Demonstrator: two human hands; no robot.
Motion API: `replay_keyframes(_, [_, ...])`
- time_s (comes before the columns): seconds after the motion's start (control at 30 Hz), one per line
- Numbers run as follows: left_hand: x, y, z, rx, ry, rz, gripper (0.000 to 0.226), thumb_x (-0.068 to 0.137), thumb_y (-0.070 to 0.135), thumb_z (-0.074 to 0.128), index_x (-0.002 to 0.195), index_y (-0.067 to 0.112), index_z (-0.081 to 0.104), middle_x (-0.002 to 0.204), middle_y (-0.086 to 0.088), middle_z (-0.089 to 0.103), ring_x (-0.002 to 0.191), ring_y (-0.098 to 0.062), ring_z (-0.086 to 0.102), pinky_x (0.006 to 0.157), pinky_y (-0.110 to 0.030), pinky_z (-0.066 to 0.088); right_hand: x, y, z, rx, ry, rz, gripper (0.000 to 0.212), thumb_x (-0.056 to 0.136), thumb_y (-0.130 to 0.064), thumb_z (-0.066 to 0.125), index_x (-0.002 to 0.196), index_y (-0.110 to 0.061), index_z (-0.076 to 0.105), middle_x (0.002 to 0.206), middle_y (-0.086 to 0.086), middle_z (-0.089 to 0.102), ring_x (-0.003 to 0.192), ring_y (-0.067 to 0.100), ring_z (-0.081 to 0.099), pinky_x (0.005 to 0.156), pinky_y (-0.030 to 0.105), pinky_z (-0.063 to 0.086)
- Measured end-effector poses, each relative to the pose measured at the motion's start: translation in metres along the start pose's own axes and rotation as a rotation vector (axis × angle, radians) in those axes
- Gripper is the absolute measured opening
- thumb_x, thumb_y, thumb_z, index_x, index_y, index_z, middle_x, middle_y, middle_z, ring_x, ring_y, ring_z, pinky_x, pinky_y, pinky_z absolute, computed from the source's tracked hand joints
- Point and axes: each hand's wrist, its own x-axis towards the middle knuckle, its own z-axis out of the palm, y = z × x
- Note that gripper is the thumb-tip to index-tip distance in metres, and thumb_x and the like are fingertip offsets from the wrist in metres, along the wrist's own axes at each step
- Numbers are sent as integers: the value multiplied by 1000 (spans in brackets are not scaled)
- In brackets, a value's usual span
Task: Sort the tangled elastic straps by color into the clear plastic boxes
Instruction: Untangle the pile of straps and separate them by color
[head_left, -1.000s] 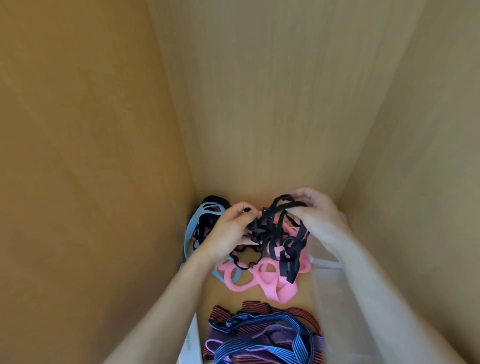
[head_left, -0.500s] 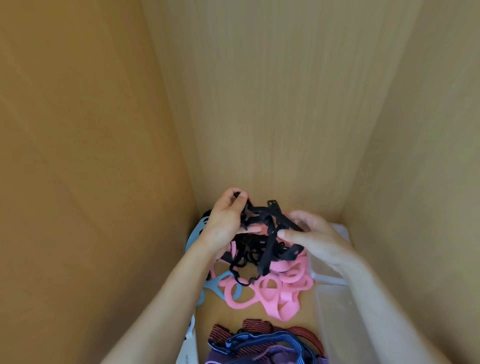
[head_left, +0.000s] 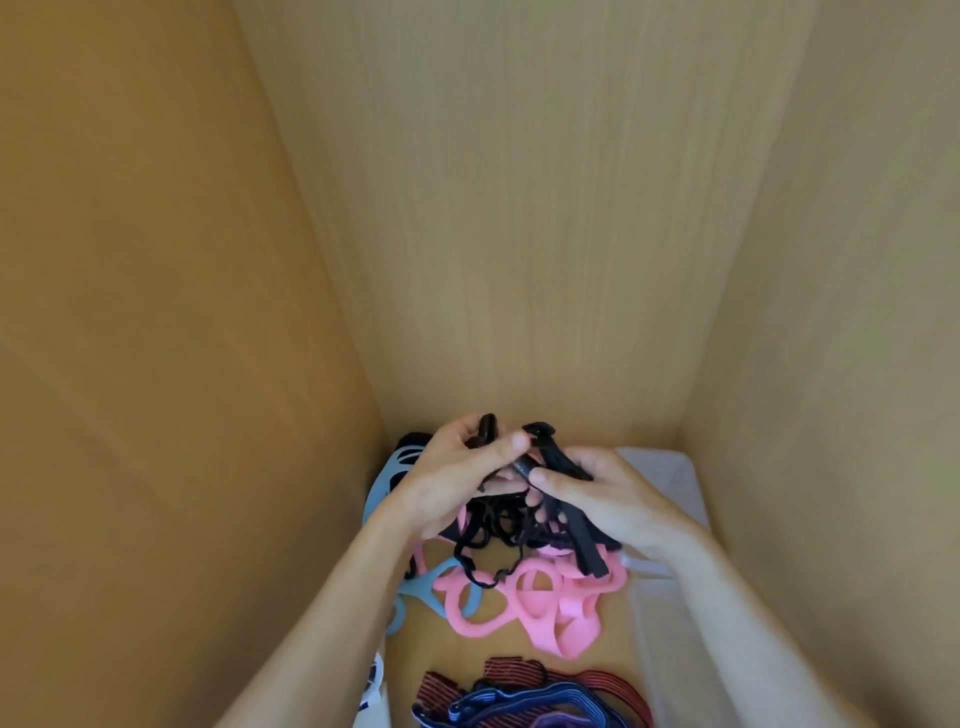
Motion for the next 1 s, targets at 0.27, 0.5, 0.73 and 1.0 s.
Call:
replay_keyframes(0.27, [8, -13, 0, -33, 78, 23, 22, 81, -4, 74, 94, 12, 67, 88, -7, 71, 87, -24, 73, 76, -27, 58, 2, 10, -3, 11, 48, 26, 10, 96, -20, 65, 99, -20, 74, 90, 5, 74, 82, 18, 69, 81, 36, 54])
replay_keyframes(0.5, [11, -16, -8, 184, 308, 54, 14, 88, 1, 63, 89, 13, 70, 83, -7, 71, 78, -22, 69, 65, -25, 53, 6, 8, -6, -235, 240, 54, 19, 91, -13, 67, 90, -31, 74, 87, -11, 77, 86, 12, 72, 88, 34, 54])
replay_keyframes(0.73, [14, -24, 2, 328, 621, 276, 17, 89, -1, 63, 88, 16, 63, 84, -13, 67, 71, -25, 65, 64, -31, 56, -1, 5, -6, -26, -25, 89, 21, 90, -44, 66, 89, -24, 71, 71, 1, 70, 63, 13, 63, 62, 24, 47])
replay_keyframes(1.0, [15, -28, -2, 297, 391, 235, 16, 89, 16, 75, 99, 20, 63, 68, 4, 60, 59, -7, 57, 56, -17, 46, -1, 3, -6, 246, 80, -37, 16, 83, -14, 75, 98, -18, 71, 69, 9, 62, 67, 20, 60, 77, 36, 51])
